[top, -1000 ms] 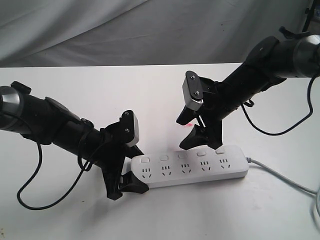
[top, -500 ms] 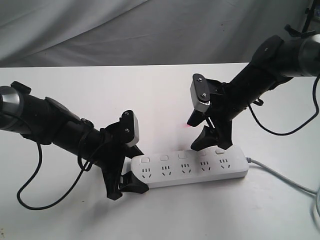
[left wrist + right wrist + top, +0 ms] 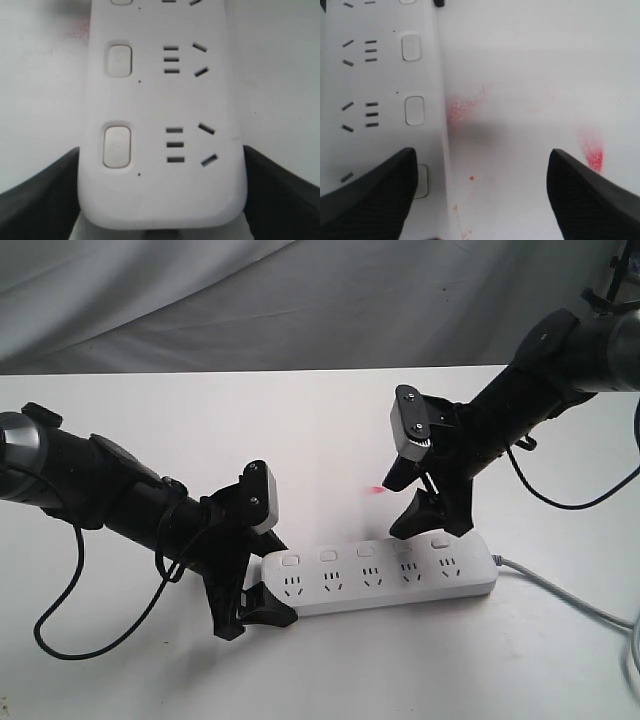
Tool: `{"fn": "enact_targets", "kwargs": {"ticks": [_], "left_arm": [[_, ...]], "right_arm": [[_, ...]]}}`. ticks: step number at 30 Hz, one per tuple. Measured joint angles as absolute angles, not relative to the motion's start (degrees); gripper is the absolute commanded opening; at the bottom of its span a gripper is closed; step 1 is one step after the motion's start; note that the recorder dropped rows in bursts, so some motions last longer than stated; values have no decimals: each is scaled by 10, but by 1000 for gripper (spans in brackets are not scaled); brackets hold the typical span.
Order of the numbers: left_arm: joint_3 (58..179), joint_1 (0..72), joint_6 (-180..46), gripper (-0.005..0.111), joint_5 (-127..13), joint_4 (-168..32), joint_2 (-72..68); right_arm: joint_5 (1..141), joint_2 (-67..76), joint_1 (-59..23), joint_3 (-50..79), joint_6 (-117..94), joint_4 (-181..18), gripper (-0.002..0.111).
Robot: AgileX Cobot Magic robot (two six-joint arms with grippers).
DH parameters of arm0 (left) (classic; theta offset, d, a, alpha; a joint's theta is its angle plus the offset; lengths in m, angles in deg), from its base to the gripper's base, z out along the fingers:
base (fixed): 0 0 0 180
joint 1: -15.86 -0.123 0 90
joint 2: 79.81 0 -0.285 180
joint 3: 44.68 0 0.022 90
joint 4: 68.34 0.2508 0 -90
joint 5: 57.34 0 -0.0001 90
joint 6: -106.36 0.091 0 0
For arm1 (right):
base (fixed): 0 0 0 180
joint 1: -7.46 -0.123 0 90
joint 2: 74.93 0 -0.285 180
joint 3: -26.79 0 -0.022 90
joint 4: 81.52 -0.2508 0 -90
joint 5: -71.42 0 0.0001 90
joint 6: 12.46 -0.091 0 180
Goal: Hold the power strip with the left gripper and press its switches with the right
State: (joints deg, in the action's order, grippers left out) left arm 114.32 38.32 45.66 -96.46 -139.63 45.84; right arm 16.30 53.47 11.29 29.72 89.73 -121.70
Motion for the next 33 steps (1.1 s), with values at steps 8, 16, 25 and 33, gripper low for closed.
{"fn": "enact_targets", "kwargs": {"ticks": [8,16,25,33], "left_arm": [[1143,383,457,0,-965,-1396,458],[1143,383,457,0,-965,-1396,458],[1143,383,457,0,-965,-1396,458],[1143,383,457,0,-965,-1396,458]], "right_arm": [[165,552,113,297,902,-1221,67],[165,553,113,297,902,-1223,67],[166,560,113,297,893,-1218,67],[166,568,114,299,881,-1217,67]]}}
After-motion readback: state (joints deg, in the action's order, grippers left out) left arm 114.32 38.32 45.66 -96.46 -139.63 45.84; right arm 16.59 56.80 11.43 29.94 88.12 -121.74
